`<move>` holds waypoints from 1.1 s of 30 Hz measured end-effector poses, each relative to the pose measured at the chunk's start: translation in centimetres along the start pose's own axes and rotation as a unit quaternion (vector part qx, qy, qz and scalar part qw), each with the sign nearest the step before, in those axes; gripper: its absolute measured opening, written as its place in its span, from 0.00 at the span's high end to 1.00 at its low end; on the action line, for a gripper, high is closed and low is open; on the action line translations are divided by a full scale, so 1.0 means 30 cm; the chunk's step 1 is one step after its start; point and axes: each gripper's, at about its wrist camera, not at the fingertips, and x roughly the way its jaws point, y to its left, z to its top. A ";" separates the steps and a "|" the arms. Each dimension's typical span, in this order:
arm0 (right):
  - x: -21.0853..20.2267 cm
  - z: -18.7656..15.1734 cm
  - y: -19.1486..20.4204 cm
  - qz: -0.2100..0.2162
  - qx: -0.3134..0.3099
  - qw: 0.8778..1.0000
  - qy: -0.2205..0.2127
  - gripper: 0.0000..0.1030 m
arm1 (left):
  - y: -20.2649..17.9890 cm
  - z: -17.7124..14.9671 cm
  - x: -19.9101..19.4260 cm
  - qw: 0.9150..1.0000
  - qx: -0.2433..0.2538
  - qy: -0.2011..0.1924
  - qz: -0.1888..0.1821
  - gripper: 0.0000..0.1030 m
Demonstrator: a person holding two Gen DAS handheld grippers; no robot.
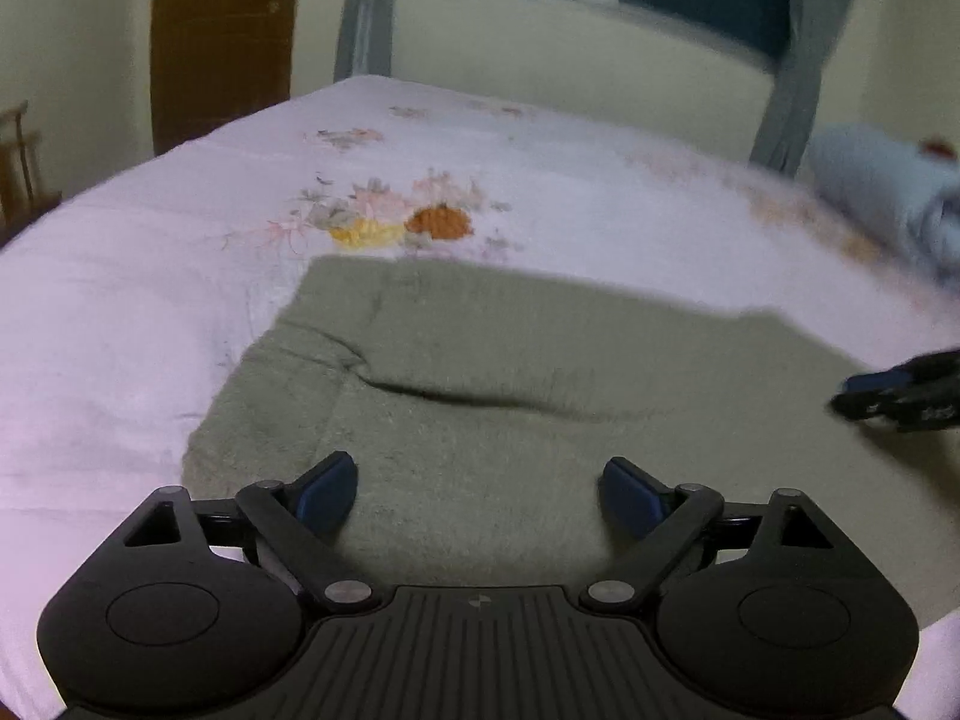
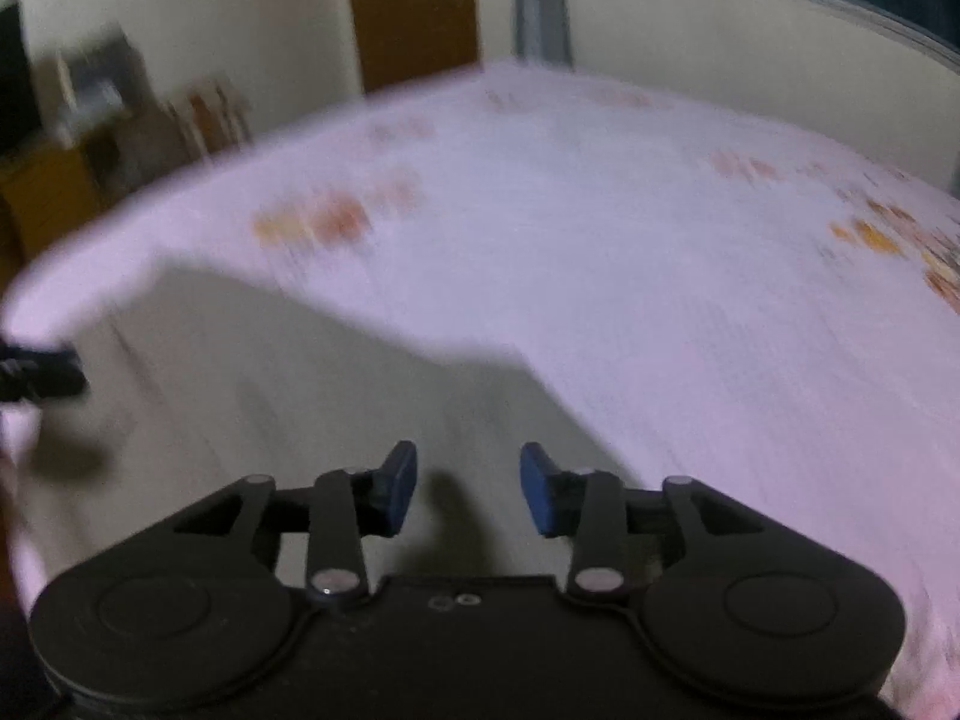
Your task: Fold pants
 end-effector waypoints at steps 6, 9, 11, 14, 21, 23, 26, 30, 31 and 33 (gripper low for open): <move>-0.176 -0.070 -0.025 -0.026 0.034 0.997 -0.057 0.43 | -0.106 0.048 -0.111 0.999 0.004 -0.031 -0.012 0.07; -0.139 -0.138 -0.004 -0.059 -0.010 0.998 -0.012 0.31 | -0.142 0.036 -0.035 0.999 0.022 0.025 0.005 0.04; -0.139 -0.193 -0.064 -0.060 0.022 0.998 0.006 0.32 | -0.117 0.012 0.001 0.999 -0.004 0.042 0.001 0.04; -0.265 -0.229 -0.109 -0.077 0.053 0.995 -0.035 0.33 | -0.116 0.020 -0.071 1.000 -0.025 0.018 0.004 0.04; -0.630 -0.523 -0.329 -0.144 0.233 0.947 -0.167 0.24 | -0.144 -0.018 -0.192 0.998 -0.048 -0.034 0.000 0.03; -0.747 -0.675 -0.412 -0.169 0.311 0.914 -0.199 0.24 | -0.168 -0.022 -0.203 0.998 -0.048 -0.042 -0.014 0.02; -0.890 -0.910 -0.523 -0.194 0.428 0.846 -0.251 0.29 | -0.234 -0.018 -0.197 0.998 -0.031 -0.045 -0.032 0.01; -0.968 -1.136 -0.656 -0.209 0.559 0.754 -0.274 0.56 | -0.320 -0.008 -0.180 0.998 -0.022 -0.036 -0.050 0.00; -0.974 -1.166 -0.674 -0.206 0.577 0.739 -0.279 0.57 | -0.338 -0.007 -0.175 0.998 -0.021 -0.034 -0.056 0.00; -0.964 -1.204 -0.701 -0.212 0.603 0.718 -0.274 0.60 | -0.372 -0.009 -0.168 0.998 -0.015 -0.027 -0.060 0.00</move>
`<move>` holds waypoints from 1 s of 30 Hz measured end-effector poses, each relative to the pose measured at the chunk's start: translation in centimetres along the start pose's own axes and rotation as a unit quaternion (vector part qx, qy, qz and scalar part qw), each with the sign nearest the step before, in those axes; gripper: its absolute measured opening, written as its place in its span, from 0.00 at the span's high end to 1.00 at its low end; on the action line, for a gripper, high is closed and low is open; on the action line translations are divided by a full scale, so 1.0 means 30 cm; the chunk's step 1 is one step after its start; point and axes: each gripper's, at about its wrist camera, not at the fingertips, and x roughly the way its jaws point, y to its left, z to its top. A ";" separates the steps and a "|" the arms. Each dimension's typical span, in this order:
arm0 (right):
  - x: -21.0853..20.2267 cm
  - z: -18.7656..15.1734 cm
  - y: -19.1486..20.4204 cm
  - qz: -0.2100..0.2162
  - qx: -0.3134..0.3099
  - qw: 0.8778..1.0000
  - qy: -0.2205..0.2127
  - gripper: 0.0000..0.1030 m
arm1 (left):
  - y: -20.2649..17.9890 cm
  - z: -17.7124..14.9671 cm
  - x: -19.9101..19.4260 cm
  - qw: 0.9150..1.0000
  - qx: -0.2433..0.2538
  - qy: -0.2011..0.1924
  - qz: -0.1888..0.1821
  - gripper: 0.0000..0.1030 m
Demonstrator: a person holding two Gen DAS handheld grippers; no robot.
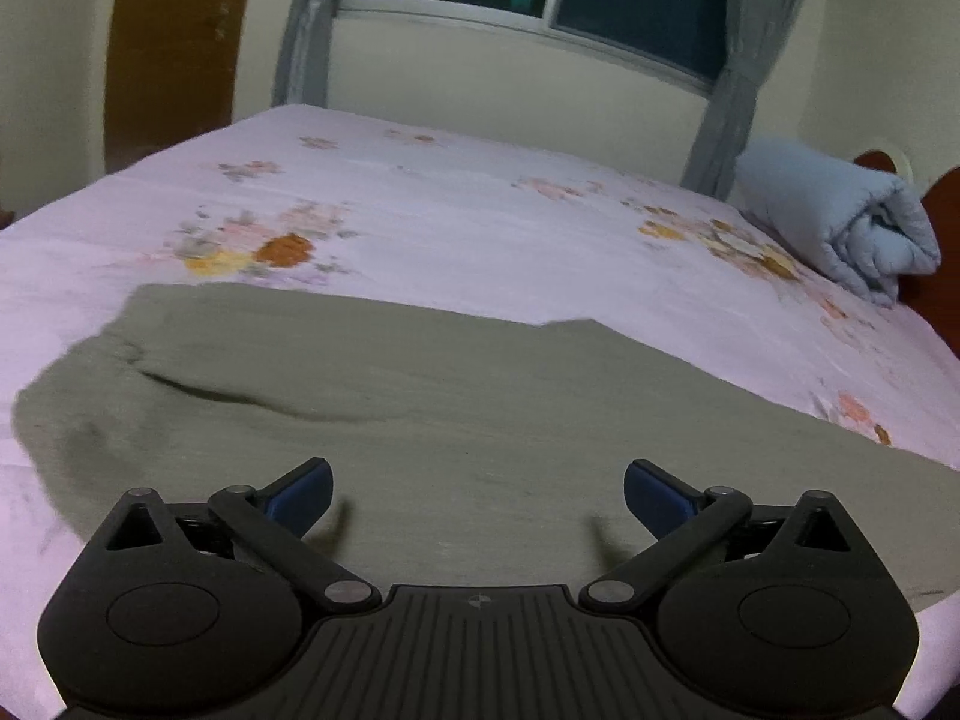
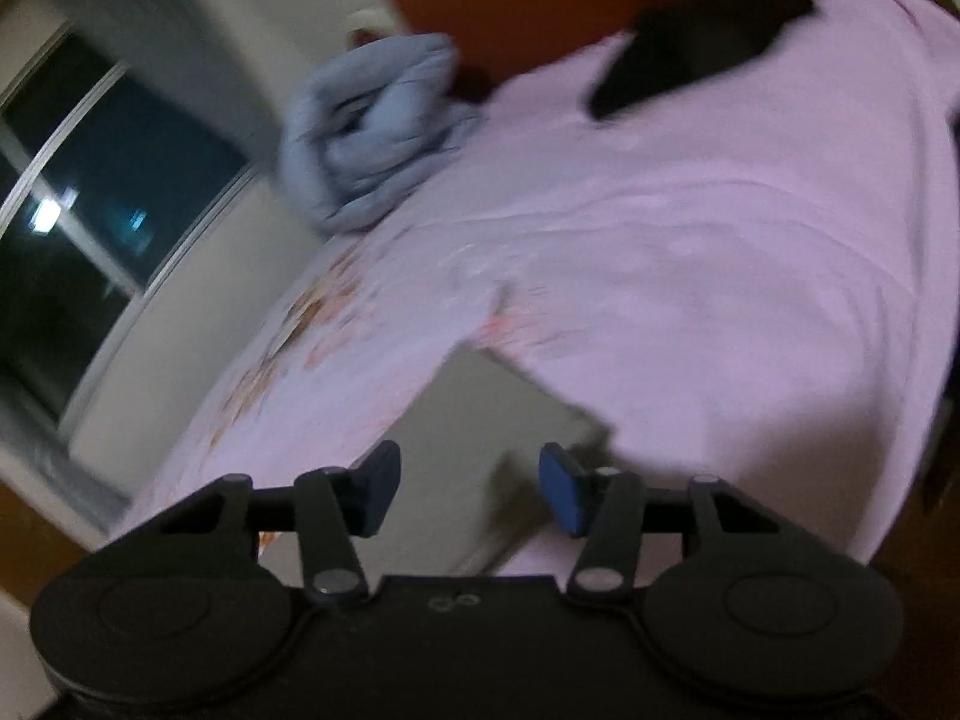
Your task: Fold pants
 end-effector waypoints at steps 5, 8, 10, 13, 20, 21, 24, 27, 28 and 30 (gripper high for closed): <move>0.074 -0.034 -0.074 -0.010 0.061 0.998 0.033 0.73 | -0.041 -0.006 0.025 1.000 0.009 0.015 -0.008 0.00; 0.102 -0.048 -0.128 0.027 0.097 0.994 0.033 0.75 | -0.062 -0.010 0.033 1.000 0.016 0.021 -0.014 0.00; 0.129 -0.053 -0.158 0.062 0.116 0.991 0.040 0.75 | -0.076 -0.011 0.041 0.999 0.023 0.026 -0.016 0.00; 0.090 -0.078 -0.184 0.066 0.138 0.987 0.039 0.83 | -0.095 -0.012 0.038 0.999 0.035 0.028 -0.022 0.00; 0.095 -0.040 -0.128 0.059 0.110 0.992 0.034 0.88 | -0.132 -0.033 0.051 0.998 0.043 0.039 -0.033 0.00; 0.093 -0.042 -0.123 0.054 0.102 0.993 0.032 0.92 | -0.138 -0.033 0.049 0.998 0.045 0.038 -0.037 0.00; 0.077 -0.036 -0.096 0.039 0.074 0.996 0.027 0.96 | -0.148 -0.030 0.045 0.997 0.054 0.037 -0.040 0.00; 0.051 -0.017 -0.040 0.039 0.040 0.998 0.014 0.99 | -0.141 -0.025 0.042 0.997 0.048 0.037 -0.039 0.00; 0.046 -0.008 -0.018 0.045 0.030 0.999 0.008 0.99 | -0.138 -0.025 0.040 0.998 0.044 0.036 -0.039 0.00; 0.031 0.008 0.030 0.061 0.002 0.998 -0.003 0.99 | -0.136 -0.024 0.038 0.998 0.044 0.037 -0.040 0.00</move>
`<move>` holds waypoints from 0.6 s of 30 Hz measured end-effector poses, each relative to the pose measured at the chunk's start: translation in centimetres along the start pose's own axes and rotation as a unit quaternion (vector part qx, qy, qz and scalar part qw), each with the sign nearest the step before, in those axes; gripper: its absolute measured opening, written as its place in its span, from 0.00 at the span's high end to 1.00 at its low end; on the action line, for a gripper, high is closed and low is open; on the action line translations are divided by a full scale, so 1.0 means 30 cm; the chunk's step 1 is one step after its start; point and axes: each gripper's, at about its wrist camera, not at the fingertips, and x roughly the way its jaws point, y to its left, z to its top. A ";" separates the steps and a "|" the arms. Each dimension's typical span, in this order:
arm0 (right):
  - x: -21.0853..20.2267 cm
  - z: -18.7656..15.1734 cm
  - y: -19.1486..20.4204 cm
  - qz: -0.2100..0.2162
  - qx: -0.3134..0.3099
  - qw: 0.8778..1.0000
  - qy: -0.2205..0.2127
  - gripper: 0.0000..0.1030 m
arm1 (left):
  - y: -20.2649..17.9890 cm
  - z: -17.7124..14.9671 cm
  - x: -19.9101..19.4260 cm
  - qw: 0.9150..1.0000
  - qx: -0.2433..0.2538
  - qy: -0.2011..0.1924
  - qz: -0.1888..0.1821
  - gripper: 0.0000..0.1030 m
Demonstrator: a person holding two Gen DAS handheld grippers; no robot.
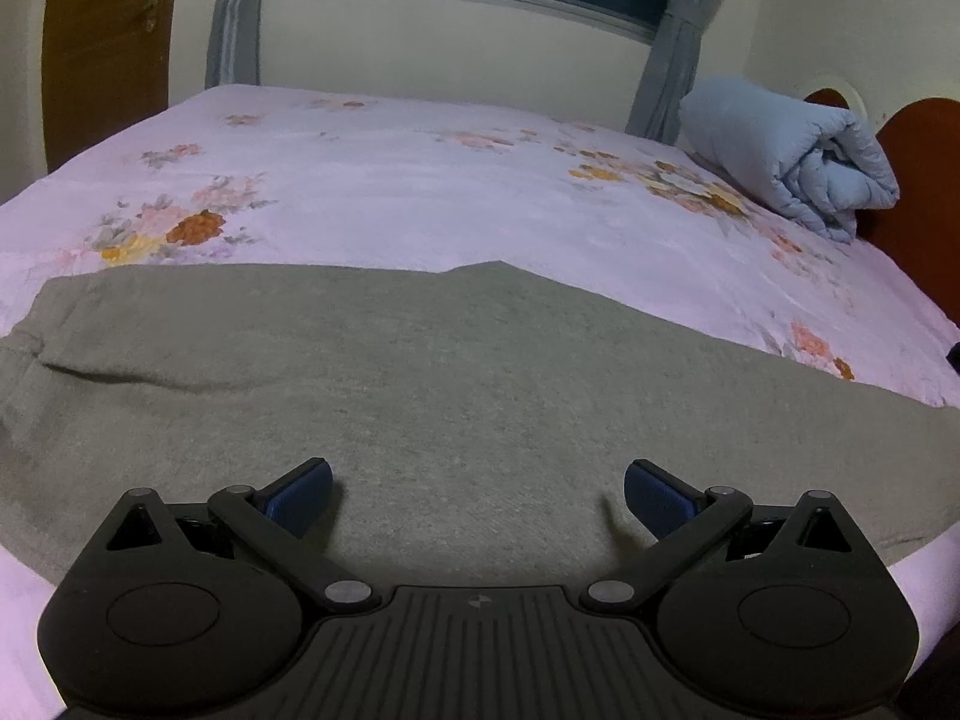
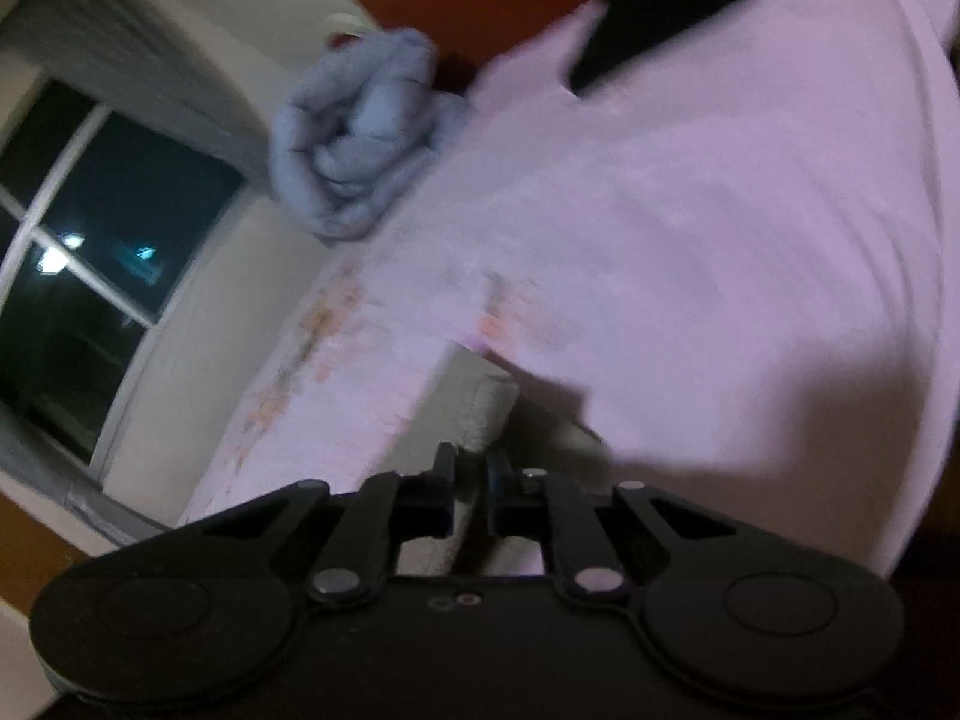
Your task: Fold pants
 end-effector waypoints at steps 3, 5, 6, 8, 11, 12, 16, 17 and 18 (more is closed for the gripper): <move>0.012 0.010 0.029 -0.006 -0.024 1.000 0.005 0.99 | 0.000 -0.004 0.005 1.000 0.003 0.002 0.000 0.00; 0.025 0.012 0.008 -0.011 -0.010 1.000 0.019 0.99 | 0.003 -0.007 0.014 1.000 0.004 0.006 0.005 0.00; 0.030 0.013 -0.004 -0.024 -0.006 0.999 0.023 0.99 | 0.006 -0.009 0.017 1.000 0.002 0.008 0.007 0.00; 0.050 0.008 -0.040 -0.031 0.001 0.999 0.035 0.99 | 0.013 -0.014 0.022 1.000 -0.003 0.011 0.004 0.00; 0.039 0.008 -0.084 0.011 0.037 0.999 0.014 0.99 | 0.010 -0.018 0.024 1.000 0.007 0.015 0.008 0.00; 0.035 0.004 -0.087 0.019 0.043 0.999 0.008 0.99 | 0.011 -0.017 0.024 1.000 0.007 0.016 0.006 0.00; 0.065 -0.054 -0.166 -0.030 0.091 0.995 0.039 1.00 | 0.018 -0.011 0.024 1.000 0.002 0.016 0.008 0.00; 0.055 -0.060 -0.187 -0.016 0.108 0.993 0.035 1.00 | 0.020 -0.010 0.025 1.000 0.002 0.017 0.008 0.00; 0.034 -0.058 -0.198 -0.007 0.121 0.992 0.026 0.94 | 0.019 -0.009 0.024 1.000 0.003 0.016 0.009 0.00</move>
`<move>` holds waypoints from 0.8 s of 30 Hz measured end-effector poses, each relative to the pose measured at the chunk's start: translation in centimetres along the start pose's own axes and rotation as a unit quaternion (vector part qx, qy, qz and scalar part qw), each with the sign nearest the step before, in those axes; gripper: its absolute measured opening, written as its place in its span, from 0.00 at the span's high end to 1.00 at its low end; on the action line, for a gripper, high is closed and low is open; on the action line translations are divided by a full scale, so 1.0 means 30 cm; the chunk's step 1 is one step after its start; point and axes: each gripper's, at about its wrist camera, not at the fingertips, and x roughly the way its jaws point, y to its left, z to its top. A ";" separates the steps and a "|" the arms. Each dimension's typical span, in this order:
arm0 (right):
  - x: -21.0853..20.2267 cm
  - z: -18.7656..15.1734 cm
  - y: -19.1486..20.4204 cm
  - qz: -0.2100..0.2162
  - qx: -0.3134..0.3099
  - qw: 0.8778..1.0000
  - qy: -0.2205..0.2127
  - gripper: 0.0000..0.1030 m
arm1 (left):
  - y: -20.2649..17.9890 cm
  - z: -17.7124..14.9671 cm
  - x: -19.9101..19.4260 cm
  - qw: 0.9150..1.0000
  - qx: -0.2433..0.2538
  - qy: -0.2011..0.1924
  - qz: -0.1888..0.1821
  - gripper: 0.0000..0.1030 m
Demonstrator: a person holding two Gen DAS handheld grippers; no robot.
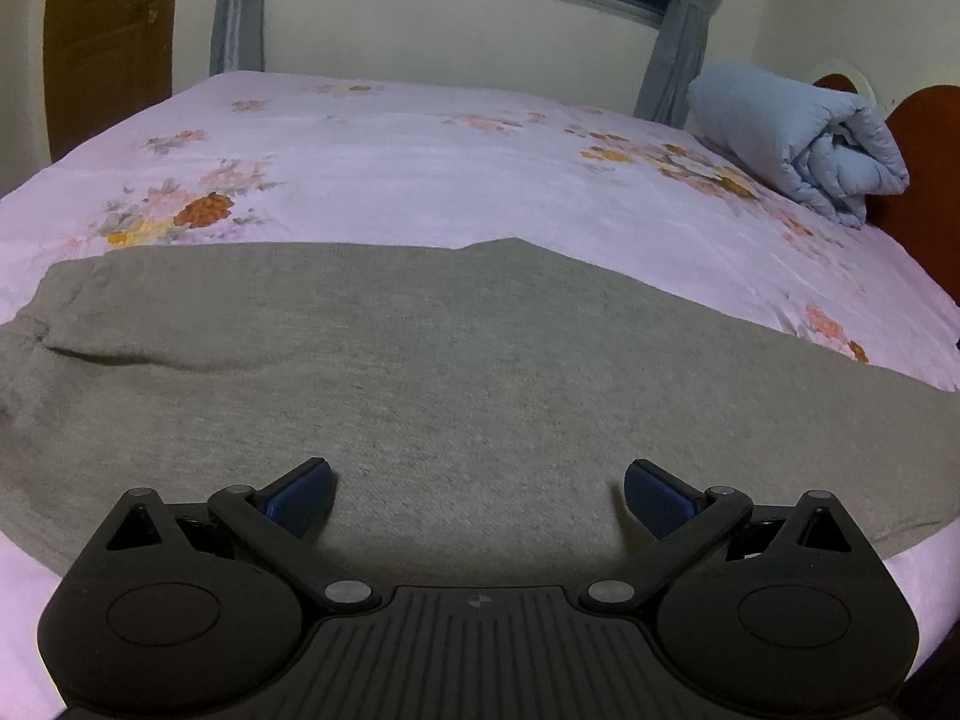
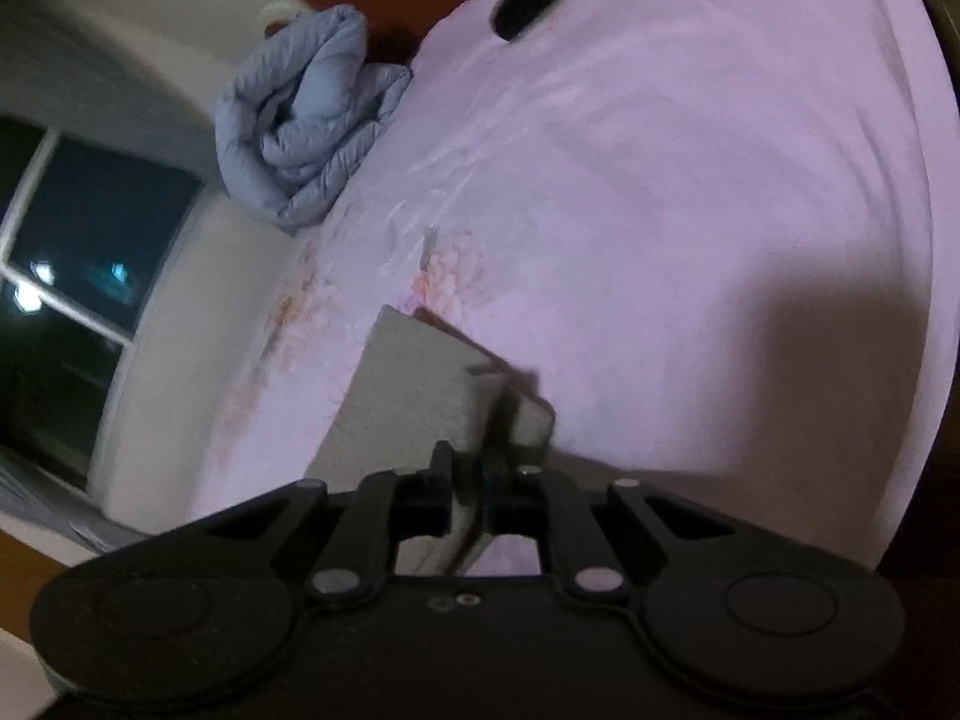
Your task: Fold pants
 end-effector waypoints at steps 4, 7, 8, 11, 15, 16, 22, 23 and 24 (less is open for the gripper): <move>-0.064 0.019 -0.013 0.008 0.013 0.999 -0.029 0.80 | -0.006 -0.004 -0.001 1.000 -0.002 0.000 0.001 0.00; -0.041 0.020 -0.064 0.021 0.055 0.998 -0.006 0.76 | -0.010 -0.009 0.003 1.000 -0.002 0.001 0.001 0.00; -0.031 0.013 -0.076 0.029 0.063 0.998 0.002 0.76 | -0.010 -0.011 0.003 1.000 -0.001 0.000 -0.001 0.00; -0.009 -0.004 -0.085 0.028 0.052 0.998 0.001 0.78 | -0.010 -0.018 0.001 1.000 -0.002 0.000 -0.004 0.00; 0.018 -0.011 -0.060 0.028 0.018 0.999 0.008 0.76 | -0.012 -0.021 0.006 1.000 0.003 0.003 -0.001 0.00; 0.020 -0.011 -0.041 0.020 -0.002 1.000 0.009 0.78 | -0.012 -0.020 0.008 1.000 0.004 0.003 0.001 0.00; 0.015 -0.015 0.020 -0.013 -0.064 0.998 0.009 0.90 | -0.014 -0.009 -0.001 1.000 0.005 0.004 0.028 0.00; 0.011 -0.017 0.029 -0.016 -0.072 0.997 0.008 0.91 | -0.012 -0.011 -0.010 1.000 -0.003 0.002 0.014 0.00; 0.009 -0.019 0.041 -0.020 -0.082 0.996 0.005 0.91 | -0.014 -0.013 -0.014 1.000 -0.015 0.008 -0.006 0.00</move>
